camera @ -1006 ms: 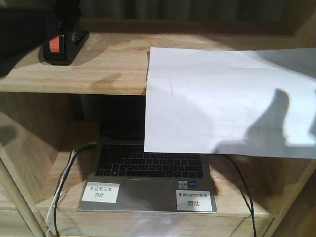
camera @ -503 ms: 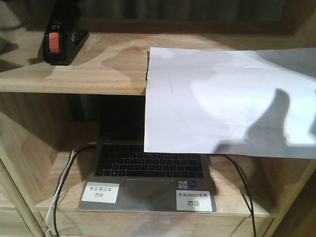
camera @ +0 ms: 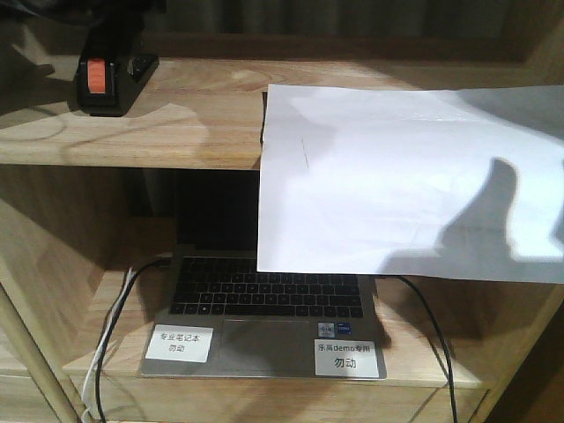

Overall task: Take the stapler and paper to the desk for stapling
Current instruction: 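Reach the left gripper over the black stapler on the upper shelf, then close the left gripper on the stapler and lift it off the shelf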

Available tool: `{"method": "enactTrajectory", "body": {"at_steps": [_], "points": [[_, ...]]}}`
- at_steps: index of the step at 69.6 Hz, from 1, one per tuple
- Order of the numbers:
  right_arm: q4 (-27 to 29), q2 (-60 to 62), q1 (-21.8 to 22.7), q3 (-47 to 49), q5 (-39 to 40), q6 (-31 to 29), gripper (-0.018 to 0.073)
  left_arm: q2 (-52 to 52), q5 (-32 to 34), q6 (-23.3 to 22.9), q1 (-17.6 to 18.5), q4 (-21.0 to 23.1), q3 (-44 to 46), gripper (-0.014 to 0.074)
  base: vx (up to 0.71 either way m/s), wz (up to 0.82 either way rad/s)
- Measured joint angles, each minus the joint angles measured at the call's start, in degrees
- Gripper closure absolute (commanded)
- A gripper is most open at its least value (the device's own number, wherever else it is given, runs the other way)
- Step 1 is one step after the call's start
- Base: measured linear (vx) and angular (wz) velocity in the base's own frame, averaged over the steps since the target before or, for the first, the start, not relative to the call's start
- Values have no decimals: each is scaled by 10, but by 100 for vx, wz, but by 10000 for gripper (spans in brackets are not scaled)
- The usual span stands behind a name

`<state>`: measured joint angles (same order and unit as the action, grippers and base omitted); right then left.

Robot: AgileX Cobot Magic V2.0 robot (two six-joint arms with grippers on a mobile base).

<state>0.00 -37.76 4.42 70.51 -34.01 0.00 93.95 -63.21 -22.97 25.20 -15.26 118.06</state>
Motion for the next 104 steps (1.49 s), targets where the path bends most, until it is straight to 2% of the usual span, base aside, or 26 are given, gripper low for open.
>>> {"method": "enactTrajectory", "body": {"at_steps": [33,46,54,73,87,104], "points": [[0,0,0,0,0,0,171,37,-3,30,-8,14,0,73,0,0],[0,0,0,0,0,0,171,37,-2,30,-17,16,1,153,0,0],[0,0,0,0,0,0,171,37,2,30,-21,17,1,244,0,0],[0,0,0,0,0,0,171,37,9,32,-25,20,1,606,0,0],[0,0,0,0,0,0,171,37,11,48,-26,22,1,604,0,0],[0,0,0,0,0,0,171,20,15,94,-26,24,-6,604,0,0]]}}
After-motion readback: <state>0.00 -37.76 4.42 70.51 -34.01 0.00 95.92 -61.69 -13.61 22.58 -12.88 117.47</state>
